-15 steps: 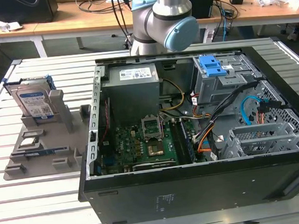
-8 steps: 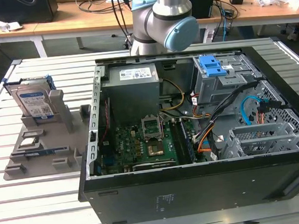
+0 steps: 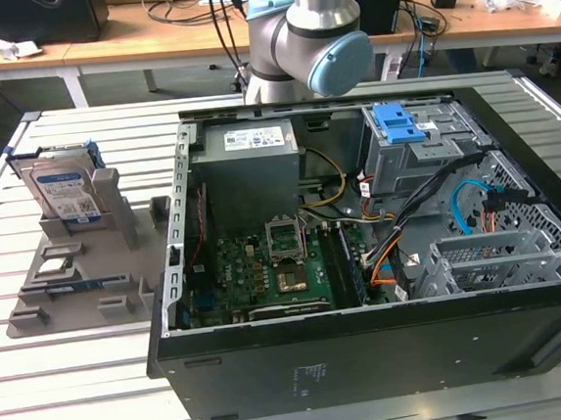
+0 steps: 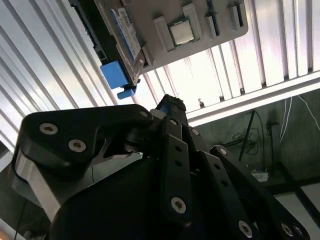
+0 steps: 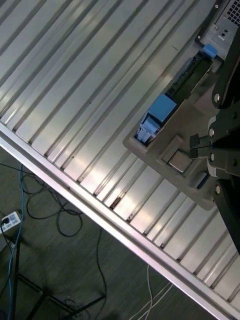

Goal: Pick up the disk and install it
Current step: 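Pick up the disk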

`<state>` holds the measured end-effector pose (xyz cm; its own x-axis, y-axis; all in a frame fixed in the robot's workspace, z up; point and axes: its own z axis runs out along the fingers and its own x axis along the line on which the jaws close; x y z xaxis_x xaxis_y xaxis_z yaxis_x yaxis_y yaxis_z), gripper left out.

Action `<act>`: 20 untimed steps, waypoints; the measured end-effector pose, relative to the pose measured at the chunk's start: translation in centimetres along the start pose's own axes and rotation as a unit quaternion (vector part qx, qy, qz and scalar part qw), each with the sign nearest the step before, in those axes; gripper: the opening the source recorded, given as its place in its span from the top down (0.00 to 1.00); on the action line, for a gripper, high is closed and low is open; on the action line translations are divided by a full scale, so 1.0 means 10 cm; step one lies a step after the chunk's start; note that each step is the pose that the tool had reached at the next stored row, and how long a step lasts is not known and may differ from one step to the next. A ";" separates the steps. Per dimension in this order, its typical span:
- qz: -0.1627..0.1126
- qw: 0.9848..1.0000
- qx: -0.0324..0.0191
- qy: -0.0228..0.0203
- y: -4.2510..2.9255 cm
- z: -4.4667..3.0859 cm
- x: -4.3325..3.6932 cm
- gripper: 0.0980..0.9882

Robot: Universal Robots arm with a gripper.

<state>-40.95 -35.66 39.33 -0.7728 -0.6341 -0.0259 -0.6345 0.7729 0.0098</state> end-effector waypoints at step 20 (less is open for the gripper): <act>-0.102 0.995 -0.003 0.001 0.000 0.000 0.000 0.99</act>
<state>-40.95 -35.66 39.33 -0.6279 -0.7779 -0.0259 -0.7783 0.6278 0.0098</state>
